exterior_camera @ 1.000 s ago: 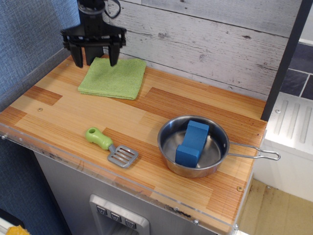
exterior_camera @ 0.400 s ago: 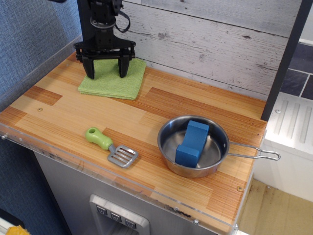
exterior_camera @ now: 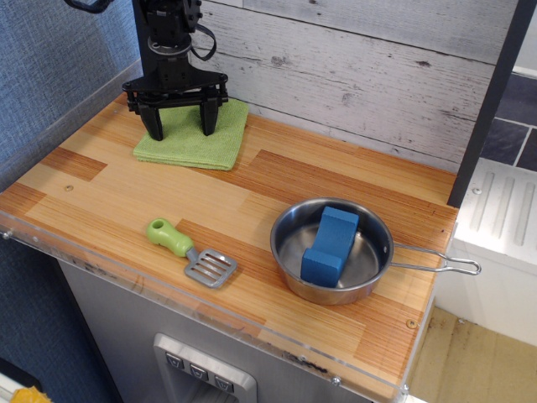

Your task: Move the green towel behind the pot

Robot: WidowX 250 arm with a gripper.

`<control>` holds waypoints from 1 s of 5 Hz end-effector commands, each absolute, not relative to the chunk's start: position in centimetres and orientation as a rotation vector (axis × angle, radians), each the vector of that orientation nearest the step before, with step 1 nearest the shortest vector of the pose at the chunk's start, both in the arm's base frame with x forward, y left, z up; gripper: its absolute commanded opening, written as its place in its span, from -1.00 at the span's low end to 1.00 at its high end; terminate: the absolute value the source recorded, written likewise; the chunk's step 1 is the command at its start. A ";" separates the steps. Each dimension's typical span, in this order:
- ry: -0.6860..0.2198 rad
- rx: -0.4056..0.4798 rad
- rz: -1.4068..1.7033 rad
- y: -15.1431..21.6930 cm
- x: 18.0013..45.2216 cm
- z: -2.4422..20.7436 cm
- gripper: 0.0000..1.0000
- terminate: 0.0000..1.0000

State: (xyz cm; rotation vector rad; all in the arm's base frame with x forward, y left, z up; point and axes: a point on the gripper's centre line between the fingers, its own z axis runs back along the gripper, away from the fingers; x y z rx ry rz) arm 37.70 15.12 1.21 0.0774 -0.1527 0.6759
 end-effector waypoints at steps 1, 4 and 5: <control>-0.164 0.055 0.653 12.4 37.6 1.7 1.00 -1.00; -0.181 0.026 0.512 4.7 39.2 2.3 1.00 -1.00; -0.184 0.007 0.441 1.0 39.4 2.0 1.00 -1.00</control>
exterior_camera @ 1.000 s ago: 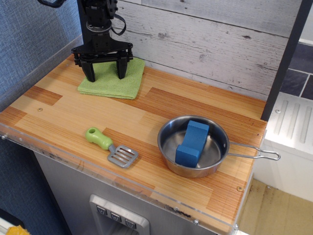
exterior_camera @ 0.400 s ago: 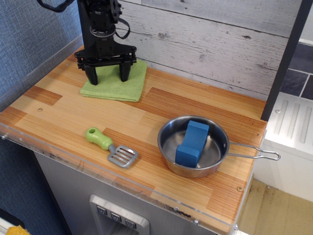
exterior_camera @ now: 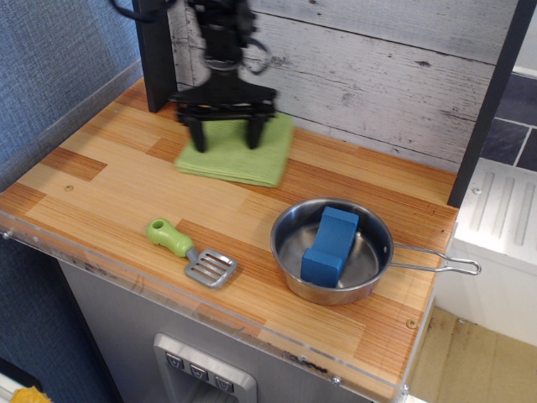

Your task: Move the green towel behind the pot

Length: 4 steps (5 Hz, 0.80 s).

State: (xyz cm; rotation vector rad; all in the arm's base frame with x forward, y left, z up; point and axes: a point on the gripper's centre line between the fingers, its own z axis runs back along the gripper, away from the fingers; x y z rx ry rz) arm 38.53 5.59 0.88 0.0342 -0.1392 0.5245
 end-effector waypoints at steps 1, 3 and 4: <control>-0.182 -0.007 0.363 -2.4 39.3 1.9 1.00 -1.00; -0.186 -0.019 0.216 -7.1 38.9 2.3 1.00 -1.00; -0.193 -0.015 0.198 -7.2 39.0 2.6 1.00 -1.00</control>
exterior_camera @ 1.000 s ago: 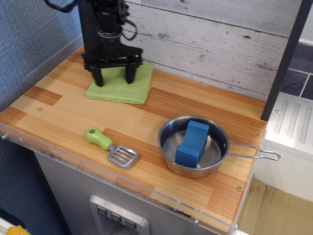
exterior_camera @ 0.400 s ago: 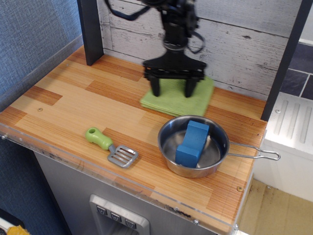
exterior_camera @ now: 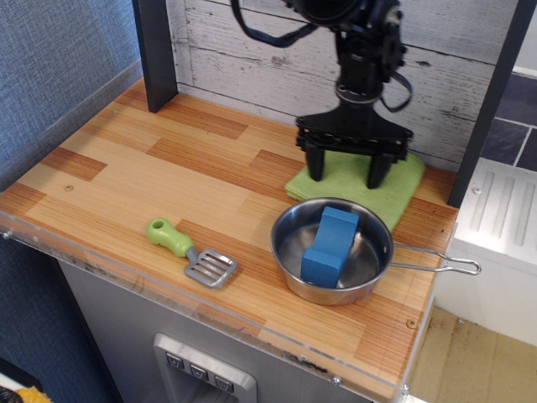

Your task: Move the green towel behind the pot

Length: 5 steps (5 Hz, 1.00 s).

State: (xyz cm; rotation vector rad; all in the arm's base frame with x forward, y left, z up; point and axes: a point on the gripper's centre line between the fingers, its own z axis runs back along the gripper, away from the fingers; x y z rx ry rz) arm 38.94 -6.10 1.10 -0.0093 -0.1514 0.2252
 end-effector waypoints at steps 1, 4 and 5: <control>-0.230 -0.034 0.254 -6.3 39.3 3.4 1.00 -1.00; -0.307 -0.075 0.372 -4.7 39.8 9.1 1.00 -1.00; -0.327 -0.087 0.388 -4.6 39.0 11.1 1.00 -1.00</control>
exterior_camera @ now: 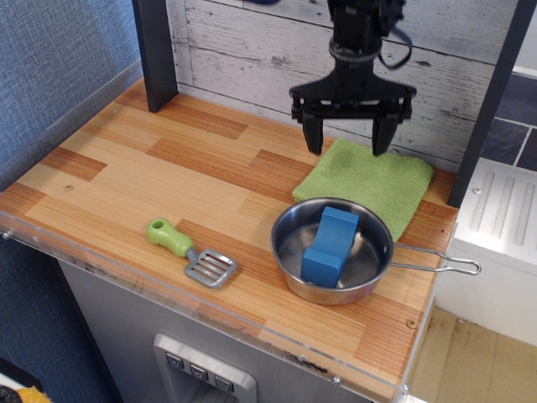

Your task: Move the green towel behind the pot

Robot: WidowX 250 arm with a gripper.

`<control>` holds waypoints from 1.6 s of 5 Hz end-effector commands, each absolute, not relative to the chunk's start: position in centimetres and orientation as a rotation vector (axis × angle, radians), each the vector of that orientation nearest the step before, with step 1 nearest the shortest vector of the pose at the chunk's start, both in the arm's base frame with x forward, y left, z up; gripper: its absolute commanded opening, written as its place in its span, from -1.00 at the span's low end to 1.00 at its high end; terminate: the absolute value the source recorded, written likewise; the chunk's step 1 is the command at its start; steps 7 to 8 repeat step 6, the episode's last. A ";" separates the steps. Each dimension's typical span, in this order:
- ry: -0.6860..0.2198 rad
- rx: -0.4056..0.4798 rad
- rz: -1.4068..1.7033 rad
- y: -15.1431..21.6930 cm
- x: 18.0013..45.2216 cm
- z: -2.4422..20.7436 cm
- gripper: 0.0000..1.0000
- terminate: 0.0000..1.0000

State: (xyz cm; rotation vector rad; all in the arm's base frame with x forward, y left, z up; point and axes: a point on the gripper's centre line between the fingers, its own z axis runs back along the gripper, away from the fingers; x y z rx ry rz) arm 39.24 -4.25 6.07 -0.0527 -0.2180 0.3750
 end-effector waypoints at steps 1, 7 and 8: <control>-0.390 -0.105 0.351 -4.6 38.1 13.3 1.00 -1.00; -0.390 -0.105 0.351 -4.6 38.1 13.3 1.00 1.00; -0.390 -0.105 0.351 -4.6 38.1 13.3 1.00 1.00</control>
